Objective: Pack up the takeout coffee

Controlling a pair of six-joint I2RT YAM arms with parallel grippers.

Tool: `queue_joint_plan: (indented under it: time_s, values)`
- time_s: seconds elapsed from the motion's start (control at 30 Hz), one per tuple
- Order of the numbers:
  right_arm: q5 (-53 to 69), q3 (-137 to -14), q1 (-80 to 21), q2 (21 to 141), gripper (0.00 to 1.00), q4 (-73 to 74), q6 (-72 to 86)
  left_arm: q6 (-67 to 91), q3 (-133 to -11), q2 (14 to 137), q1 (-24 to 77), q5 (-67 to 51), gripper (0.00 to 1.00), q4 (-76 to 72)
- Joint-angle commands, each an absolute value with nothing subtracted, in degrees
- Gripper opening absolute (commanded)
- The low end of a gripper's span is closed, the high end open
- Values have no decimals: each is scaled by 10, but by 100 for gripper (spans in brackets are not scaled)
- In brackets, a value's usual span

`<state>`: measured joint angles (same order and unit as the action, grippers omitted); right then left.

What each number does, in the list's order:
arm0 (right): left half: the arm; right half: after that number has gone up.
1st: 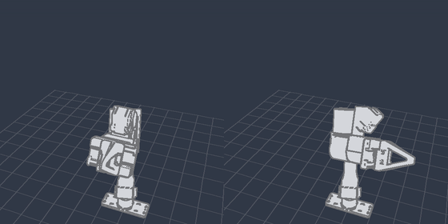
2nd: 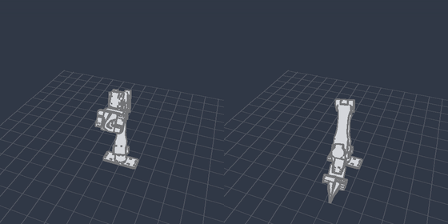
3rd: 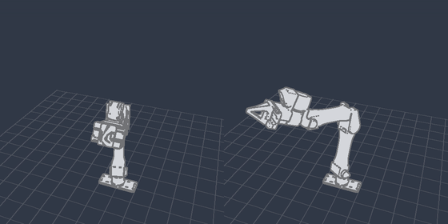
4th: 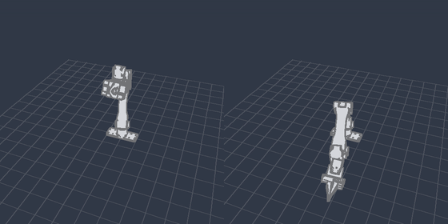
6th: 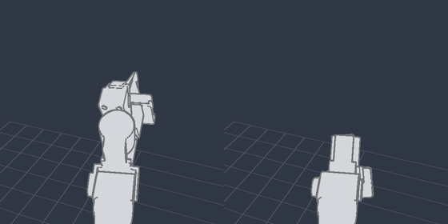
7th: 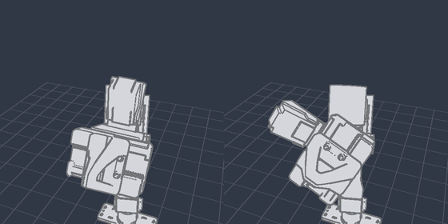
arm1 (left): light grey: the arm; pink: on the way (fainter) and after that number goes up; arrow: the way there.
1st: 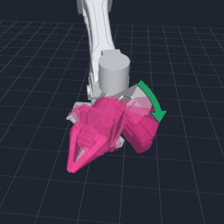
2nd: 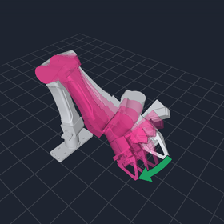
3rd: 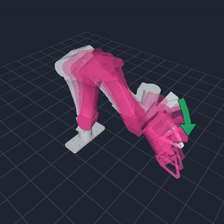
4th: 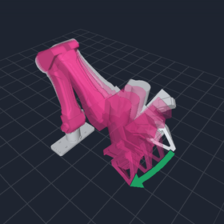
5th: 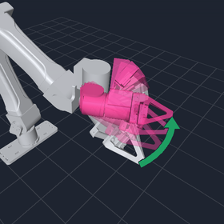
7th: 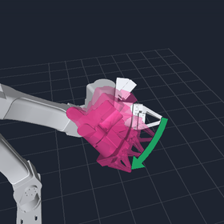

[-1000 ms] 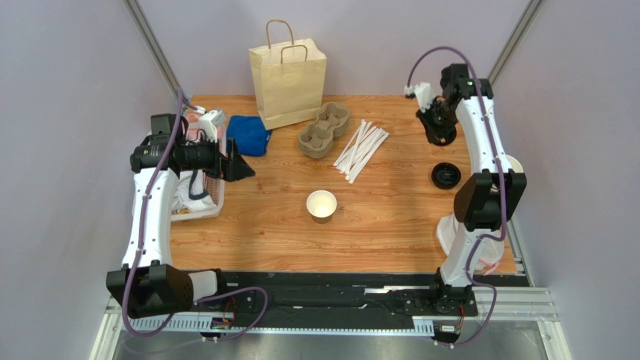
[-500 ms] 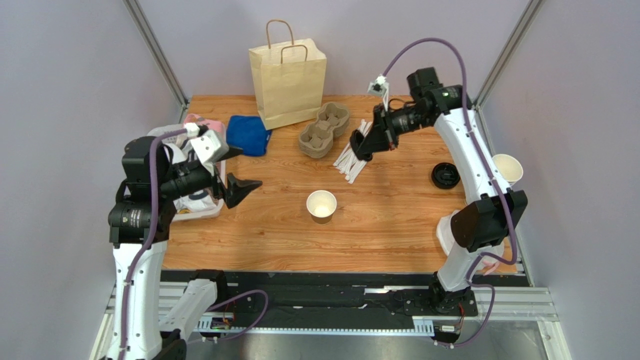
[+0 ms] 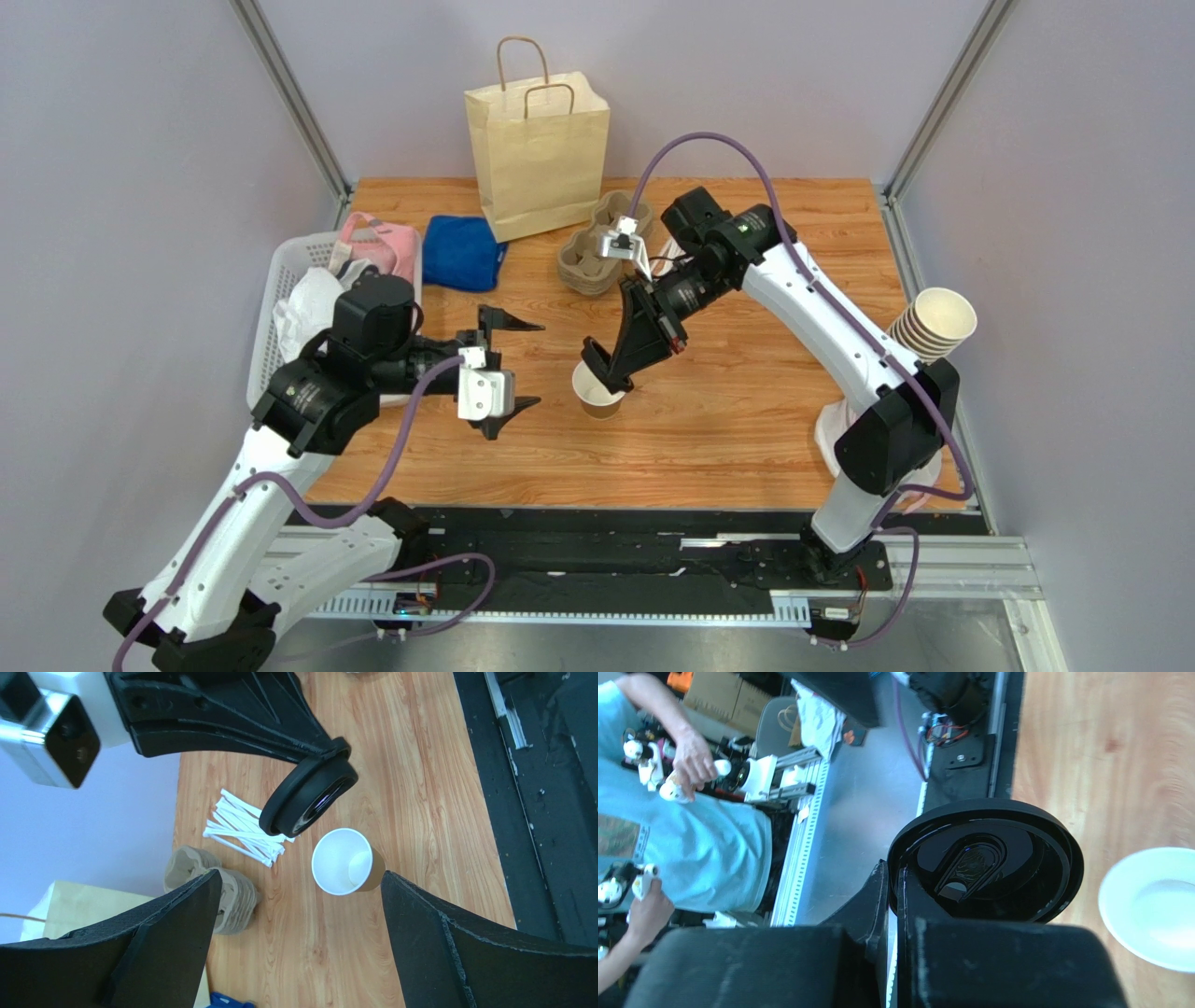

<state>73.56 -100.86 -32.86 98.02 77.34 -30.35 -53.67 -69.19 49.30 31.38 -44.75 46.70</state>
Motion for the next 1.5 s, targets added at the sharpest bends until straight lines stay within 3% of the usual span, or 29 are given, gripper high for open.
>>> queue_joint_plan:
  time_s: [0.0, 0.17, 0.47, 0.57, 0.6, 0.7, 0.77, 0.87, 0.9, 0.97, 1.03, 1.1, 1.13, 1.17, 1.2, 1.4, 1.47]
  values:
    - [754, -995, -381, 943, 0, 955, -331, -638, -671, 489, 329, -466, 94, 439]
    - [726, -1004, -449, 943, 0, 955, -330, -629, -657, 504, 363, -466, 95, 434]
    - [723, -1015, -479, 944, 0, 955, -325, -592, -585, 466, 469, -425, 92, 423]
    - [717, -1020, -486, 948, 0, 956, -323, -573, -590, 472, 475, -425, 81, 422]
    - [716, -1022, -488, 948, 0, 956, -323, -568, -595, 479, 475, -425, 69, 422]
    - [712, -1023, -492, 944, 0, 956, -324, -553, -603, 488, 475, -425, 53, 428]
    - [698, -1026, -492, 945, 0, 955, -325, -557, -604, 490, 475, -425, 47, 439]
    - [650, -1062, -482, 953, 8, 954, -319, -540, -607, 489, 475, -413, 29, 453]
    - [638, -1077, -472, 957, 6, 953, -315, -516, -608, 490, 475, -410, 25, 457]
    - [638, -1111, -418, 963, 13, 944, -297, -483, -609, 490, 475, -404, 15, 457]
    - [646, -1133, -350, 969, 21, 933, -280, -403, -607, 492, 475, -401, 14, 446]
    - [637, -1140, -310, 971, 38, 914, -254, -320, -599, 487, 475, -404, 14, 424]
    - [624, -1145, -273, 970, 52, 895, -243, -286, -594, 484, 472, -402, 14, 408]
    - [614, -1149, -255, 970, 76, 885, -221, -252, -582, 480, 466, -403, 13, 370]
    - [604, -1152, -239, 969, 87, 876, -213, -179, -576, 476, 455, -409, 13, 347]
    - [388, -1083, -196, 903, 87, 708, -124, 139, -542, 514, 337, -475, 11, 159]
    - [339, -1047, -196, 854, 83, 616, -106, 201, -528, 521, 315, -474, 11, 88]
